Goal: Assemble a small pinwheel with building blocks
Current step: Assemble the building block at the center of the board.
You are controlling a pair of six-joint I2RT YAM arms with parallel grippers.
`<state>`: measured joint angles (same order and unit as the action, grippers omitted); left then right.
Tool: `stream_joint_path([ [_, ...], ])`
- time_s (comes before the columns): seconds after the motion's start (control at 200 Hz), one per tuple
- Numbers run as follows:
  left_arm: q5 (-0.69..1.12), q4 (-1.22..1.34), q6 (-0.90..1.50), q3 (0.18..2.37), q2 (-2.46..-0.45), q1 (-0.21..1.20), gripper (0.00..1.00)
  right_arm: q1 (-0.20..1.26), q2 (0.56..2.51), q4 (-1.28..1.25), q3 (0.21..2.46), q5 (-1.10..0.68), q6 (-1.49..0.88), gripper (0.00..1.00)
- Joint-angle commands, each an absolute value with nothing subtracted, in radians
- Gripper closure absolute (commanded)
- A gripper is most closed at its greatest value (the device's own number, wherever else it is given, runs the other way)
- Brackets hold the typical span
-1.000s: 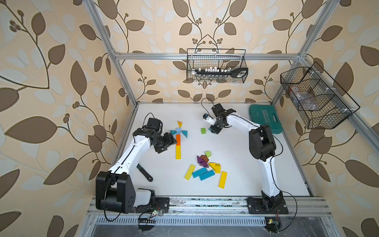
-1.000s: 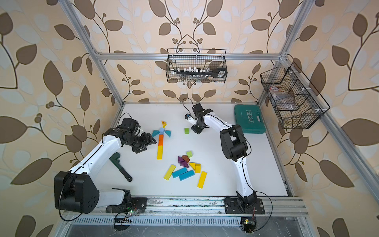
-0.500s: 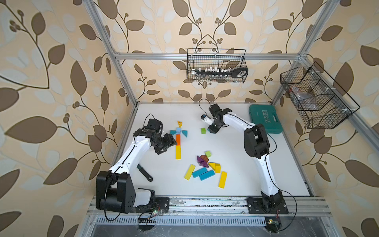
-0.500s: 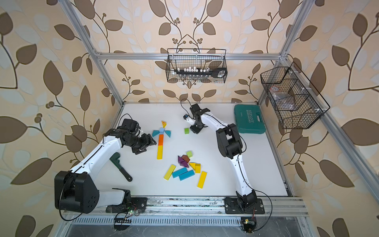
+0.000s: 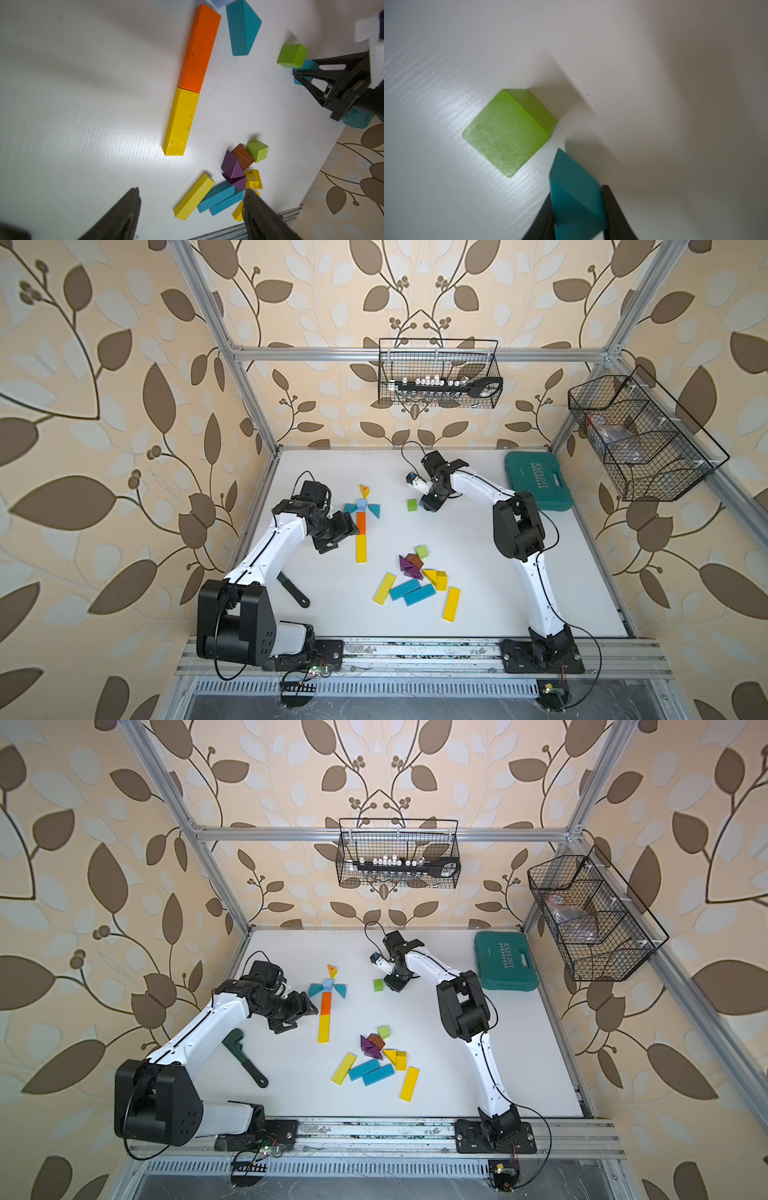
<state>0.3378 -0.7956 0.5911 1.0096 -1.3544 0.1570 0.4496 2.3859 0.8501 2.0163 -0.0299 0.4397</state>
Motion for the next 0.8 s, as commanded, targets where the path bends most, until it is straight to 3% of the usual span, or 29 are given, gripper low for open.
stream_joint_path([
  [0.0, 0.330, -0.807, 0.568, 1.011, -1.352, 0.158, 0.20, 0.454, 2.419, 0.884, 2.036, -0.054, 0.451, 0.70],
  [0.44, 0.329, -0.808, 0.568, 1.008, -1.354, 0.158, 0.19, 0.457, 2.447, 0.886, 2.068, -0.077, 0.436, 0.67],
  [0.57, 0.331, -0.808, 0.567, 1.009, -1.358, 0.159, 0.18, 0.456, 2.445, 0.878, 2.072, -0.058, 0.427, 0.54],
  [0.795, 0.332, -0.812, 0.567, 1.009, -1.354, 0.160, 0.17, 0.454, 2.418, 0.910, 2.121, -0.071, 0.397, 0.45],
])
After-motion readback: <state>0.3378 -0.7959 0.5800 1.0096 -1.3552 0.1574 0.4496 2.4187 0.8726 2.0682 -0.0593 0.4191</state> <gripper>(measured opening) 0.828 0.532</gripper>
